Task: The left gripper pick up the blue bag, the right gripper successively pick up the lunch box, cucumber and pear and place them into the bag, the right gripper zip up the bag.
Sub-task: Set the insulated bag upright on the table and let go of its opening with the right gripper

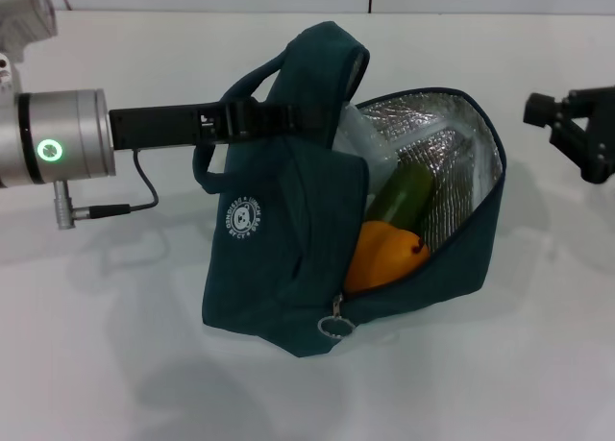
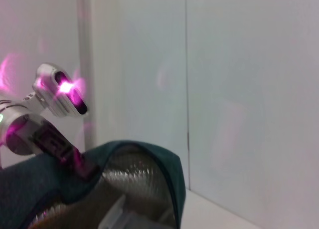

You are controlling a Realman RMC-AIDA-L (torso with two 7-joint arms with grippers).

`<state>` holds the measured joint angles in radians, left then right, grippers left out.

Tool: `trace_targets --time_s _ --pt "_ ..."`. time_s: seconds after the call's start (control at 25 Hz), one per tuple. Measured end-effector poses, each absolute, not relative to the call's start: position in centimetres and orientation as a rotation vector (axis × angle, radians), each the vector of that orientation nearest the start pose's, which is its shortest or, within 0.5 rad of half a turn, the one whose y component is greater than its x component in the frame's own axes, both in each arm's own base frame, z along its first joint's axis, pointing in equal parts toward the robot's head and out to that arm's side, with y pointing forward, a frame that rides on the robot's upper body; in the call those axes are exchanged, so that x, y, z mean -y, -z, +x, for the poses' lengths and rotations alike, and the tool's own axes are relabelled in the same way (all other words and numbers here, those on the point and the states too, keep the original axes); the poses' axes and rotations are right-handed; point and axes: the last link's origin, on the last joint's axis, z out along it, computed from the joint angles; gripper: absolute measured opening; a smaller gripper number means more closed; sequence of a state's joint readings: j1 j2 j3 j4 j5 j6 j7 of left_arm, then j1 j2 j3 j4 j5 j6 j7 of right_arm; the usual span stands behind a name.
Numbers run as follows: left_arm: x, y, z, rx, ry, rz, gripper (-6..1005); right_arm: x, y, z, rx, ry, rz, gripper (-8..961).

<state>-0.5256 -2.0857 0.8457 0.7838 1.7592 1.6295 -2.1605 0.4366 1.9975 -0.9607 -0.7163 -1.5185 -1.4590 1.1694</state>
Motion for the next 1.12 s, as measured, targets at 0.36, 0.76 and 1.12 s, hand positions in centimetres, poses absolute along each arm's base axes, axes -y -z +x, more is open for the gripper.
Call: trace_targets --time_s 0.36,0.76,1.12 --pt "-33.6 -1.3 -21.2 1.490 1.040 -2.607 45 -33.4 -3.8 27.0 -0.343 -0.814 -2.511 52" --pt "-33.6 -1.3 -21.3 1.490 1.039 -2.605 45 -34.0 -1.6 26.8 -0.400 -0.762 -2.563 306" --pt "-33.4 -1.1 -21.4 1.508 1.042 -2.601 45 -34.1 -0.6 27.1 -0.412 -0.699 -2.586 616"
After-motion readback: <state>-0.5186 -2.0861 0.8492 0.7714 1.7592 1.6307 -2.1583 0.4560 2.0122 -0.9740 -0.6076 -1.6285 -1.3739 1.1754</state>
